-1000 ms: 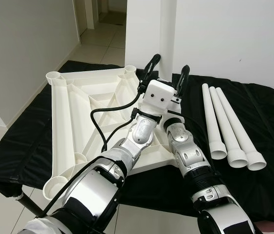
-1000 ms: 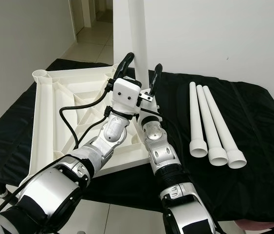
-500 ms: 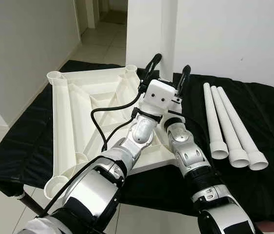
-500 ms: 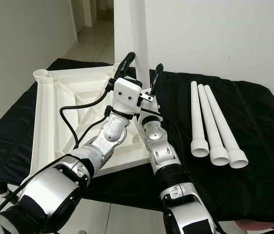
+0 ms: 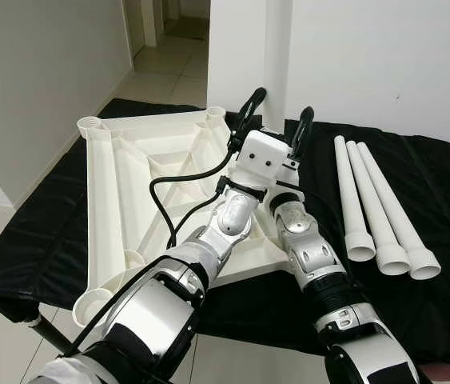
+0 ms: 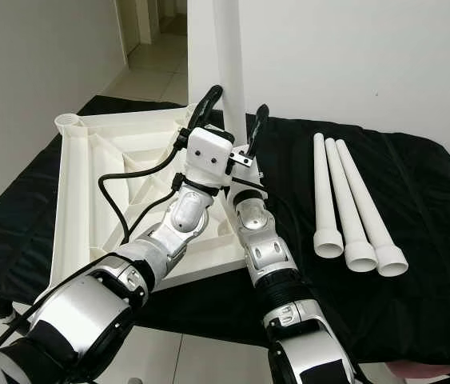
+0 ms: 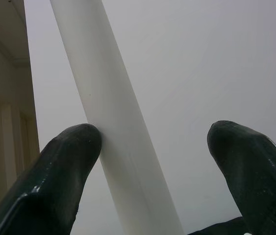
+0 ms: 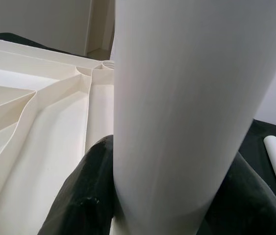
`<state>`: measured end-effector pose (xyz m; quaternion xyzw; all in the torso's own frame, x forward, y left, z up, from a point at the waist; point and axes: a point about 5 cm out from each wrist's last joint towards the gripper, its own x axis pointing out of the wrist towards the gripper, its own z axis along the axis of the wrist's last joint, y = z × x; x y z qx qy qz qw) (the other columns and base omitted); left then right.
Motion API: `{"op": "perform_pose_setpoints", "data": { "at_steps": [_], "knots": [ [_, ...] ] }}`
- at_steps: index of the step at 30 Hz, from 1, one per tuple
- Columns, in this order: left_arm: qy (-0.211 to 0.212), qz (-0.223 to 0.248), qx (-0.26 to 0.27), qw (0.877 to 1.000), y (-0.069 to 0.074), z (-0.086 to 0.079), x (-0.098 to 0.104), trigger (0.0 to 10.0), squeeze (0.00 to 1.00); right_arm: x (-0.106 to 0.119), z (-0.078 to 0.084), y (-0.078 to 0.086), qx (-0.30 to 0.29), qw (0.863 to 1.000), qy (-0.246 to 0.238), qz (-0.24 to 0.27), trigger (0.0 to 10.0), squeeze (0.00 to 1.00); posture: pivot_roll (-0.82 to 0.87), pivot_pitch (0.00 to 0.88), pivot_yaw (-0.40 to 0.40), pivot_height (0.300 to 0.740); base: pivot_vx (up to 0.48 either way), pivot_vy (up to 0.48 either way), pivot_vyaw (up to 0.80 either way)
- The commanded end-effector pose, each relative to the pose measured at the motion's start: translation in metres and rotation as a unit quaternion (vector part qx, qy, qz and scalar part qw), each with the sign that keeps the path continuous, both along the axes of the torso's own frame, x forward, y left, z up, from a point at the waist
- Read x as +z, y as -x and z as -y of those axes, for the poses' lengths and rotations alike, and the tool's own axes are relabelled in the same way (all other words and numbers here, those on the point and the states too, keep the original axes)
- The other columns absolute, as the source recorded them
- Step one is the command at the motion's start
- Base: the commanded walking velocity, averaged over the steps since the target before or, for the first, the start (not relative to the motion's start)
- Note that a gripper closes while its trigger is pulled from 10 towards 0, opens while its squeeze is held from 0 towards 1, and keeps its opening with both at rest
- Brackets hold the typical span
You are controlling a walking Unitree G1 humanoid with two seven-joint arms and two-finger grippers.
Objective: Building children table
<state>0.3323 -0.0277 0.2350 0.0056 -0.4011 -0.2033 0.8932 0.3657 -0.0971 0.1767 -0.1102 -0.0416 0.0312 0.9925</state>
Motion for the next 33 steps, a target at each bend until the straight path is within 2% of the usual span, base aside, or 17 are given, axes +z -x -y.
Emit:
{"op": "perform_pose_setpoints", "data": {
  "at_steps": [1, 33],
  "knots": [
    [0.342, 0.097, -0.105, 0.929, 0.0158, -0.2039, 0.2142, 10.0, 0.00, -0.0010, 0.0416, -0.0042, -0.082, 0.996, -0.038, -0.014, 10.0, 0.00, 0.04, 0.000, -0.039, 0.740, 0.000, 0.000, 0.00],
    [0.342, 0.097, -0.105, 0.929, 0.0158, -0.2039, 0.2142, 10.0, 0.00, -0.0010, 0.0416, -0.0042, -0.082, 0.996, -0.038, -0.014, 10.0, 0.00, 0.04, 0.000, -0.039, 0.740, 0.000, 0.000, 0.00]
  ]
}}
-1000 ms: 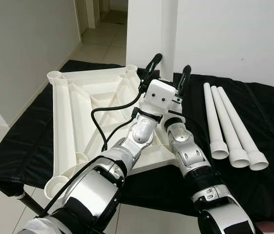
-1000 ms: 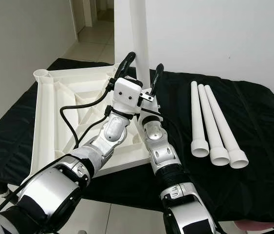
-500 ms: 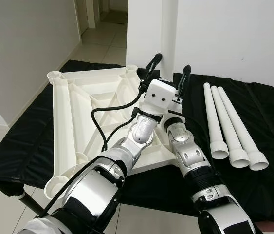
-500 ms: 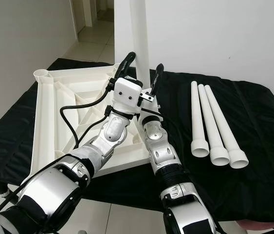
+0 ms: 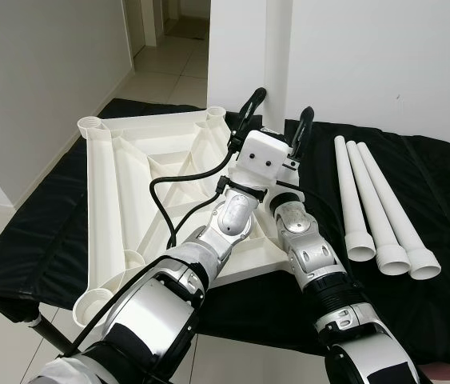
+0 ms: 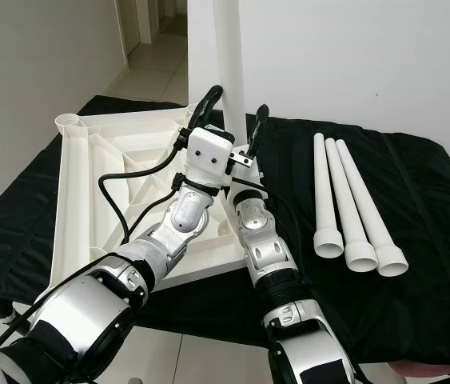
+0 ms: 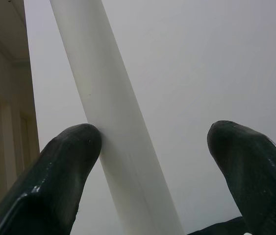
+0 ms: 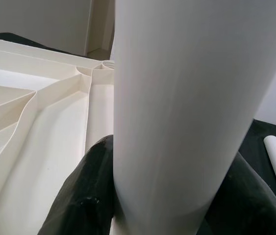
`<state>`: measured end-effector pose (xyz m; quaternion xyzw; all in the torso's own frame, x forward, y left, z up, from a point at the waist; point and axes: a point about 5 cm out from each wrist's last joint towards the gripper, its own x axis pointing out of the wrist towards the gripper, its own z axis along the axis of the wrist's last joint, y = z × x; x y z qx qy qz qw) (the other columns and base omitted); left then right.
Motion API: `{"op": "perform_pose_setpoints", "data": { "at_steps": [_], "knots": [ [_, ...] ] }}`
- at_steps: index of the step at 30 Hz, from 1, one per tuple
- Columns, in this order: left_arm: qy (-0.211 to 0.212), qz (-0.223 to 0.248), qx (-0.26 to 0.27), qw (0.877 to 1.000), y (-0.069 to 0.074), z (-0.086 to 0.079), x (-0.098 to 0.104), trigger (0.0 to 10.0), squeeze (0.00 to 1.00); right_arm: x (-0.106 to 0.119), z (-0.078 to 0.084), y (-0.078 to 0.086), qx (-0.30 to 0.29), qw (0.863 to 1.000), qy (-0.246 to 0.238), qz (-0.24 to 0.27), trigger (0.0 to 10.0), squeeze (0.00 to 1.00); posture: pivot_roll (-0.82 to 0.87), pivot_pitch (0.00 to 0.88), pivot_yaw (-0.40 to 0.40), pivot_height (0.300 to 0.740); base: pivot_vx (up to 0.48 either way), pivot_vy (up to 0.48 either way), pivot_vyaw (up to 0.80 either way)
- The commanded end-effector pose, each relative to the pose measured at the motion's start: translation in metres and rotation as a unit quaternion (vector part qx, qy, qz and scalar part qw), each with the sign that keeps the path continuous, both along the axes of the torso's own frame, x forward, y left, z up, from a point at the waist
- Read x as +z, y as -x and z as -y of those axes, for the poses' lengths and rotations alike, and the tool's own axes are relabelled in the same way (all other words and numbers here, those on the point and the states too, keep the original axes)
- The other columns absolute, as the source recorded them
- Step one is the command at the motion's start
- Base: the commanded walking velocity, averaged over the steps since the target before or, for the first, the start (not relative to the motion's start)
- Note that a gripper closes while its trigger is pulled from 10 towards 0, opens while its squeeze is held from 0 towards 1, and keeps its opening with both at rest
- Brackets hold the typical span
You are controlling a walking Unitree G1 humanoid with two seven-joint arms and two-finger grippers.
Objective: Building children table
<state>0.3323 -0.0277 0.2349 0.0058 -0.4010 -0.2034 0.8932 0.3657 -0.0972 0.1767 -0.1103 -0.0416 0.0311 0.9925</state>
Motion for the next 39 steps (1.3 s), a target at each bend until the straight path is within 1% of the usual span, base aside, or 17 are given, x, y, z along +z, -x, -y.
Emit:
{"op": "perform_pose_setpoints", "data": {
  "at_steps": [1, 2, 3, 4, 6, 7, 11, 21, 22, 23, 24, 25, 29, 30, 34, 35, 39],
  "knots": [
    [0.342, 0.097, -0.105, 0.929, 0.016, -0.204, 0.214, 10.0, 0.00, -0.001, 0.042, -0.004, -0.082, 0.996, -0.038, -0.014, 10.0, 0.00, 0.04, 0.000, -0.039, 0.740, 0.000, 0.000, 0.00],
    [0.342, 0.097, -0.105, 0.929, 0.016, -0.204, 0.214, 10.0, 0.00, -0.001, 0.042, -0.004, -0.082, 0.996, -0.038, -0.014, 10.0, 0.00, 0.04, 0.000, -0.039, 0.740, 0.000, 0.000, 0.00],
    [0.340, 0.101, -0.105, 0.929, 0.017, -0.205, 0.216, 10.0, 0.00, -0.002, 0.042, -0.004, -0.083, 0.996, -0.038, -0.015, 10.0, 0.00, 0.04, 0.000, 0.000, 0.740, 0.000, 0.000, 0.00],
    [0.338, 0.110, -0.104, 0.929, 0.021, -0.208, 0.222, 10.0, 0.00, -0.003, 0.043, -0.004, -0.087, 0.995, -0.039, -0.016, 10.0, 0.00, 0.05, 0.000, 0.000, 0.740, 0.000, 0.000, 0.00],
    [0.338, 0.110, -0.104, 0.929, 0.021, -0.208, 0.222, 10.0, 0.00, -0.003, 0.043, -0.004, -0.087, 0.995, -0.039, -0.016, 10.0, 0.00, 0.05, 0.000, 0.000, 0.740, 0.000, 0.000, 0.00],
    [0.337, 0.116, -0.104, 0.928, 0.023, -0.210, 0.226, 10.0, 0.00, -0.003, 0.044, -0.004, -0.090, 0.995, -0.040, -0.016, 10.0, 0.00, 0.05, 0.000, 0.000, 0.740, 0.000, 0.000, 0.00],
    [0.335, 0.122, -0.102, 0.929, 0.025, -0.212, 0.229, 10.0, 0.00, -0.004, 0.045, -0.004, -0.092, 0.995, -0.040, -0.017, 10.0, 0.00, 0.05, 0.000, 0.000, 0.740, 0.000, 0.000, 0.00],
    [0.324, 0.121, -0.099, 0.933, 0.022, -0.213, 0.229, 10.0, 0.00, -0.003, 0.044, -0.005, -0.091, 0.995, -0.039, -0.017, 10.0, 0.00, 0.05, 0.000, 0.000, 0.740, 0.000, 0.000, 0.00],
    [0.316, 0.114, -0.097, 0.937, 0.018, -0.212, 0.227, 10.0, 0.00, -0.003, 0.044, -0.005, -0.091, 0.995, -0.039, -0.016, 10.0, 0.00, 0.05, 0.000, 0.000, 0.740, 0.000, 0.000, 0.00],
    [0.316, 0.114, -0.097, 0.937, 0.018, -0.212, 0.227, 10.0, 0.00, -0.003, 0.044, -0.005, -0.091, 0.995, -0.039, -0.016, 10.0, 0.00, 0.05, 0.000, 0.000, 0.740, 0.000, 0.000, 0.00],
    [0.308, 0.107, -0.094, 0.941, 0.014, -0.211, 0.225, 10.0, 0.00, -0.003, 0.044, -0.005, -0.090, 0.995, -0.038, -0.016, 10.0, 0.00, 0.05, 0.000, 0.000, 0.740, 0.000, 0.000, 0.00],
    [0.294, 0.096, -0.089, 0.947, 0.007, -0.208, 0.221, 10.0, 0.00, -0.003, 0.045, -0.004, -0.091, 0.995, -0.038, -0.015, 10.0, 0.00, 0.05, 0.000, 0.000, 0.740, 0.000, 0.000, 0.00],
    [0.293, 0.095, -0.088, 0.947, 0.005, -0.207, 0.220, 10.0, 0.00, -0.003, 0.045, -0.004, -0.092, 0.995, -0.038, -0.015, 10.0, 0.00, 0.05, 0.000, 0.000, 0.740, 0.000, 0.000, 0.00],
    [0.296, 0.089, -0.086, 0.947, 0.001, -0.209, 0.217, 10.0, 0.00, -0.004, 0.045, -0.004, -0.093, 0.995, -0.038, -0.016, 10.0, 0.00, 0.05, 0.000, 0.000, 0.740, 0.000, 0.000, 0.00],
    [0.298, 0.087, -0.084, 0.947, 0.000, -0.210, 0.216, 10.0, 0.00, -0.004, 0.045, -0.004, -0.093, 0.995, -0.038, -0.016, 10.0, 0.00, 0.05, 0.000, 0.000, 0.740, 0.000, 0.000, 0.00],
    [0.299, 0.087, -0.083, 0.947, 0.000, -0.210, 0.216, 10.0, 0.00, -0.004, 0.046, -0.004, -0.094, 0.995, -0.038, -0.016, 10.0, 0.00, 0.05, 0.000, -0.032, 0.740, 0.000, 0.000, 0.00],
    [0.299, 0.087, -0.083, 0.947, 0.000, -0.210, 0.216, 10.0, 0.00, -0.004, 0.046, -0.004, -0.094, 0.995, -0.038, -0.016, 10.0, 0.00, 0.05, 0.000, -0.032, 0.740, 0.000, 0.000, 0.00]
  ]
}}
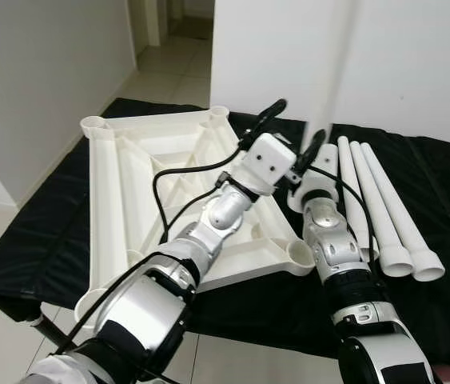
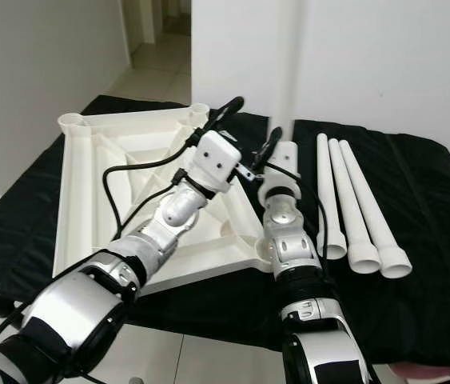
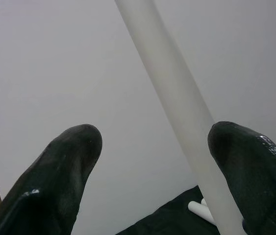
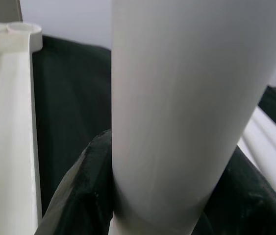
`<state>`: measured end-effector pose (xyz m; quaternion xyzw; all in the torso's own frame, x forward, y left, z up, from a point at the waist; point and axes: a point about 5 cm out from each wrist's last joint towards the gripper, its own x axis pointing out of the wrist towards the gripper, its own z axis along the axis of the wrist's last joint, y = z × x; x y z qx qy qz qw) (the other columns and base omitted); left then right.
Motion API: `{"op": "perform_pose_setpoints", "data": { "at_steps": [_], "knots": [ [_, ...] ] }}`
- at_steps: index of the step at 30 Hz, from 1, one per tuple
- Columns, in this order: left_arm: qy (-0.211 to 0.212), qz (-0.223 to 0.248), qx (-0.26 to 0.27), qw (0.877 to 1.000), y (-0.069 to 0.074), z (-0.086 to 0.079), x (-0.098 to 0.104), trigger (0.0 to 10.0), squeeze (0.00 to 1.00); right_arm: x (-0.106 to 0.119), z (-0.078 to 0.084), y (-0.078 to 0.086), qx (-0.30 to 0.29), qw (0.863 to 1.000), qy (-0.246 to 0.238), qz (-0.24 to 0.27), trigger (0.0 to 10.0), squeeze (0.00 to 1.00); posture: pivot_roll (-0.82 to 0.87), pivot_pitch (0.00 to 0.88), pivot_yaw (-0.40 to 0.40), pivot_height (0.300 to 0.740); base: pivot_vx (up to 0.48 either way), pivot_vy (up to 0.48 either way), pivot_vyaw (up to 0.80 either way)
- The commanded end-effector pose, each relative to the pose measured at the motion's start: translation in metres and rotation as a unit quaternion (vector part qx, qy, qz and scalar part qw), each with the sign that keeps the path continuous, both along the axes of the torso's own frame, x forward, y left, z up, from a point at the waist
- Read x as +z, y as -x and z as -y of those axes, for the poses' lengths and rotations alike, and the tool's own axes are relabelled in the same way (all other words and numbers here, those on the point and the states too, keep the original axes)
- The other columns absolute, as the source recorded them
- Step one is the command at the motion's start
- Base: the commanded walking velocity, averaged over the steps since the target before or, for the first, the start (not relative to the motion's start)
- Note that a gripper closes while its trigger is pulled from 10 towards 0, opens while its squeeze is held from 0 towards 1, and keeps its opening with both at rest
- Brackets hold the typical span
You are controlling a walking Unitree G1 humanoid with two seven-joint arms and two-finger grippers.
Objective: Building children table
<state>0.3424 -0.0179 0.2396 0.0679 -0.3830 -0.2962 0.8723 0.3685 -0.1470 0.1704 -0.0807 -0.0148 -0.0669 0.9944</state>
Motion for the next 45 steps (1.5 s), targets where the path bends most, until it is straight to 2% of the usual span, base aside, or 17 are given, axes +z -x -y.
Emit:
{"op": "perform_pose_setpoints", "data": {
  "at_steps": [1, 45],
  "knots": [
    [0.393, 0.055, -0.034, 0.917, 0.0099, -0.2004, 0.2109, 10.0, 0.00, 0.0022, -0.0042, -0.0009, 0.005, 1.000, -0.005, 0.001, 10.0, 0.00, 0.05, 0.000, -0.032, 0.740, 0.000, 0.000, 0.00],
    [0.393, 0.055, -0.034, 0.917, 0.0099, -0.2004, 0.2109, 10.0, 0.00, 0.0022, -0.0042, -0.0009, 0.005, 1.000, -0.005, 0.001, 10.0, 0.00, 0.05, 0.000, -0.032, 0.740, 0.000, 0.000, 0.00]
  ]
}}
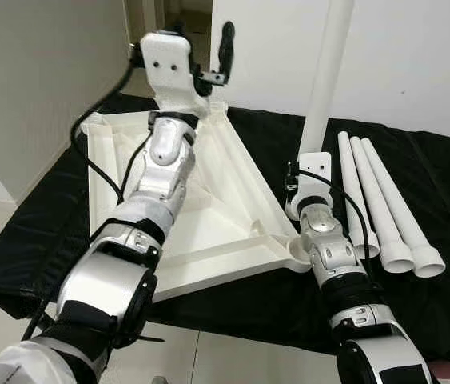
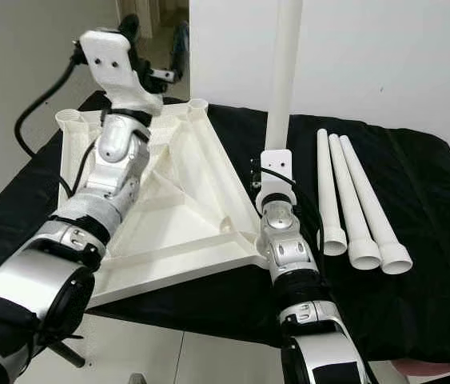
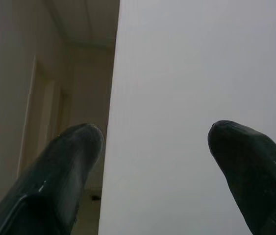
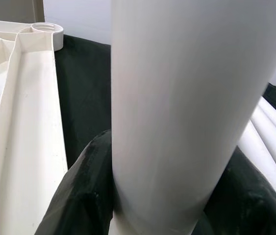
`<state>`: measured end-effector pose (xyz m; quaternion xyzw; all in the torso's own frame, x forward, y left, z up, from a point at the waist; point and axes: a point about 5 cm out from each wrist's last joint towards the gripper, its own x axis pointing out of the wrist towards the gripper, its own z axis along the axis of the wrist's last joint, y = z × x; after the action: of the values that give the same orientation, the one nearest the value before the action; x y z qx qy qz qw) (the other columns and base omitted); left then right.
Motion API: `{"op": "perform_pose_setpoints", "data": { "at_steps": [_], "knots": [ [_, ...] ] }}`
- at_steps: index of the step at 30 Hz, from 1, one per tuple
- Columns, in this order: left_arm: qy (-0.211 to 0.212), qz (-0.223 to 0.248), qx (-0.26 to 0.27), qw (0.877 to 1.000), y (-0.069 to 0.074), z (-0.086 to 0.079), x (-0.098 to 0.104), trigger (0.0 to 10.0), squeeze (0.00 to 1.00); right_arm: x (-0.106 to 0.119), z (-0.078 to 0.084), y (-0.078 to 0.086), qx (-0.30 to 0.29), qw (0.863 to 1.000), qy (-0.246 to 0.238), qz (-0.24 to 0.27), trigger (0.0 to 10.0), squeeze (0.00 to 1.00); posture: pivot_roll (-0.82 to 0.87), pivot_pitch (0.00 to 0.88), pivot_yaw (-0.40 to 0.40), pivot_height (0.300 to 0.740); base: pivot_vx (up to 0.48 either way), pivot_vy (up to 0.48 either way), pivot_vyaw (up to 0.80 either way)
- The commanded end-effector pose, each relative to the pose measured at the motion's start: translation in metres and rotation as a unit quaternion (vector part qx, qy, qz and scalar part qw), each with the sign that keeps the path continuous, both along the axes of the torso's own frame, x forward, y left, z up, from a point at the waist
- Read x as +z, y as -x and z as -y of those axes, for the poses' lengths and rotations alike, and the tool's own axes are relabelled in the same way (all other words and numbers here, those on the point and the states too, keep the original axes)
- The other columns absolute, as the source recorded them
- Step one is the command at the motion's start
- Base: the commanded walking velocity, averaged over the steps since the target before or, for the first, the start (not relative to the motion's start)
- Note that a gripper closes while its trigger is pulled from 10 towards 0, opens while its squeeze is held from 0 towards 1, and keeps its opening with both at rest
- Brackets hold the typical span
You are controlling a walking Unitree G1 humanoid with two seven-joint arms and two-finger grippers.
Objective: Building children table
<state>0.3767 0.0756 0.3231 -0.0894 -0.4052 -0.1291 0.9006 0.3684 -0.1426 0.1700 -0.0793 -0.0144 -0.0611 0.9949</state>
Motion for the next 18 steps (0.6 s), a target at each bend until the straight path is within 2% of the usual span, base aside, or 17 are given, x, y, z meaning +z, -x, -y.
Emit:
{"op": "perform_pose_setpoints", "data": {
  "at_steps": [1, 12, 13, 14, 15, 16, 17, 18],
  "knots": [
    [0.186, 0.122, -0.096, 0.970, 0.044, -0.107, 0.127, 10.0, 0.00, 0.003, 0.000, -0.001, 0.000, 1.000, -0.004, 0.002, 10.0, 0.00, 0.05, 0.000, -0.032, 0.740, 0.000, 0.000, 0.00],
    [0.186, 0.122, -0.096, 0.970, 0.044, -0.107, 0.127, 10.0, 0.00, 0.003, 0.000, -0.001, 0.000, 1.000, -0.004, 0.002, 10.0, 0.00, 0.05, 0.000, -0.032, 0.740, 0.000, 0.000, 0.00],
    [0.188, 0.122, -0.095, 0.970, 0.045, -0.107, 0.127, 10.0, 0.00, 0.002, 0.001, -0.001, -0.001, 1.000, -0.003, 0.001, 10.0, 0.00, 0.05, 0.000, 0.000, 0.740, 0.000, 0.000, 0.00],
    [0.137, 0.003, -0.037, 0.990, 0.016, -0.120, 0.064, 10.0, 0.00, 0.015, 0.018, 0.000, -0.021, 0.999, -0.013, 0.048, 10.0, 0.00, 0.05, 0.000, 0.000, 0.740, 0.000, 0.000, 0.00],
    [0.137, 0.003, -0.037, 0.990, 0.016, -0.120, 0.064, 10.0, 0.00, 0.015, 0.018, 0.000, -0.021, 0.999, -0.013, 0.048, 10.0, 0.00, 0.05, 0.000, 0.000, 0.740, 0.000, 0.000, 0.00],
    [0.098, -0.091, 0.000, 0.991, 0.003, -0.130, 0.011, 10.0, 0.00, 0.025, 0.032, 0.002, -0.036, 0.996, -0.019, 0.083, 10.0, 0.00, 0.05, 0.000, 0.000, 0.740, 0.000, 0.000, 0.00],
    [0.098, -0.091, 0.000, 0.991, 0.003, -0.130, 0.011, 10.0, 0.00, 0.025, 0.032, 0.002, -0.036, 0.996, -0.019, 0.083, 10.0, 0.00, 0.05, 0.000, 0.000, 0.740, 0.000, 0.000, 0.00],
    [0.072, -0.156, 0.021, 0.985, -0.001, -0.138, -0.027, 10.0, 0.00, 0.032, 0.040, 0.003, -0.046, 0.993, -0.021, 0.107, 10.0, 0.00, 0.05, 0.000, 0.000, 0.740, 0.000, 0.000, 0.00]
  ]
}}
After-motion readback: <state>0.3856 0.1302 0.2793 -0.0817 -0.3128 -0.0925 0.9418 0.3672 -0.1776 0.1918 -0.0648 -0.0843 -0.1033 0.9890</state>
